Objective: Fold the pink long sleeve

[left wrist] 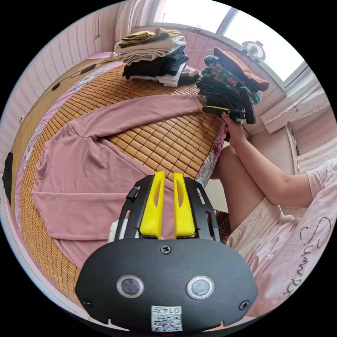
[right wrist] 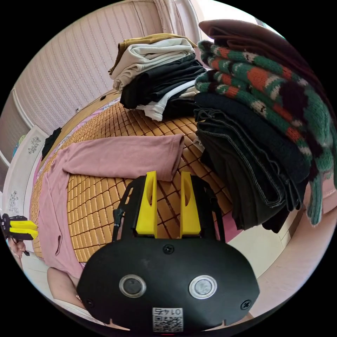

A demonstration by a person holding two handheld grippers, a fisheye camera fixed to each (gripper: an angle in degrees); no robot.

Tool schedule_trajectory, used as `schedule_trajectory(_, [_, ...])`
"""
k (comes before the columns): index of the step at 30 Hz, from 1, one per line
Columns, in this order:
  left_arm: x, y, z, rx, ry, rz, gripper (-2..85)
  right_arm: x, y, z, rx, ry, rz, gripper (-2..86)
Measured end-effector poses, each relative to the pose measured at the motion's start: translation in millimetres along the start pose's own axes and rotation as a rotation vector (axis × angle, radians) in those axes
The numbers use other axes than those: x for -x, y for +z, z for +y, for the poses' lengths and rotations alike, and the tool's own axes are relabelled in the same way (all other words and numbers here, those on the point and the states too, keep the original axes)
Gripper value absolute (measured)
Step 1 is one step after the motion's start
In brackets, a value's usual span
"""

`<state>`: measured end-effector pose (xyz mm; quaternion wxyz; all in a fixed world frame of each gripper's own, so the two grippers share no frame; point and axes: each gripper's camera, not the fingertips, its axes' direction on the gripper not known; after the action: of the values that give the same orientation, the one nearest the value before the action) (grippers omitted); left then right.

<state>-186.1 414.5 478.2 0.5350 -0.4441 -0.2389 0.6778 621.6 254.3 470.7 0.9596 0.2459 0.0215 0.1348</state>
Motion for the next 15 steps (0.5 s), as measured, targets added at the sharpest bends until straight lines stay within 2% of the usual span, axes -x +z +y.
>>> schedule_trajectory(5, [-29,19,-132,0.014,0.156,-0.074,7.4,-22,12,-2,0.017,0.010,-0.059,7.7])
schedule_trajectory(11, [-64,44,-267,-0.016,0.226,-0.211,10.7,-36,13,3,-0.003,0.026,-0.098,6.0])
schedule_trajectory(15, [-84,76,-324,0.070,0.255,-0.273,11.2,-40,12,4,-0.004,0.029,-0.090,5.8])
